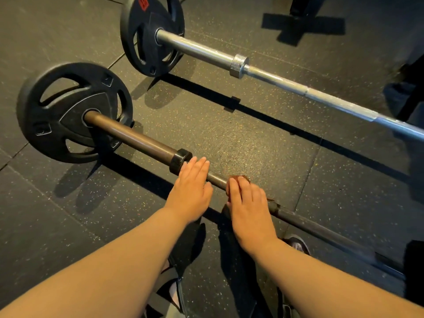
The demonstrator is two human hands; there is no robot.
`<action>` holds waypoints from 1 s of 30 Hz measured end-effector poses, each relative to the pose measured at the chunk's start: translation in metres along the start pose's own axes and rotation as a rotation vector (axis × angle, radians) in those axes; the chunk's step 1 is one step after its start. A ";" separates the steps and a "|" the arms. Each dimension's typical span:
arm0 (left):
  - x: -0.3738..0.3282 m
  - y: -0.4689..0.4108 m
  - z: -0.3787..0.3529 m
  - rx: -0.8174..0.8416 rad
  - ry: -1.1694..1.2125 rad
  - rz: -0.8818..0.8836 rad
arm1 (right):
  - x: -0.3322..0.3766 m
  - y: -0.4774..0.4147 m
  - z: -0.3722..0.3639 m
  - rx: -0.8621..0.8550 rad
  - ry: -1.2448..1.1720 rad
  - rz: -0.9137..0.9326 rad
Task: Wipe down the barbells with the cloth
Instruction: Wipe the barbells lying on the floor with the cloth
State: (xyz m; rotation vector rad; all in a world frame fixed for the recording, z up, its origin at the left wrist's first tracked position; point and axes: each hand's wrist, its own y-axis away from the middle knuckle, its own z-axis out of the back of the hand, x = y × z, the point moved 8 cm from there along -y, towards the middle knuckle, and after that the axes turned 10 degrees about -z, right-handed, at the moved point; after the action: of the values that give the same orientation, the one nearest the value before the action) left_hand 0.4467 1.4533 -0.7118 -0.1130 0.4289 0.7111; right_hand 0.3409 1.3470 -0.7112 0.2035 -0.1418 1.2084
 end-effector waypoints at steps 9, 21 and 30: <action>-0.020 -0.007 -0.015 -0.070 -0.009 0.041 | -0.020 -0.076 -0.015 0.526 -0.286 -0.329; -0.018 -0.005 -0.023 -0.017 -0.103 0.053 | -0.022 -0.071 -0.016 0.513 -0.154 -0.160; -0.029 -0.013 -0.019 -0.015 -0.164 0.095 | -0.024 -0.004 0.004 0.088 -0.149 -0.099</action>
State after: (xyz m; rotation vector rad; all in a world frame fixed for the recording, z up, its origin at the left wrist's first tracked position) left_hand 0.4298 1.4214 -0.7172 -0.0481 0.2738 0.8104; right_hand 0.3360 1.3230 -0.7133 0.3732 -0.2061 1.1016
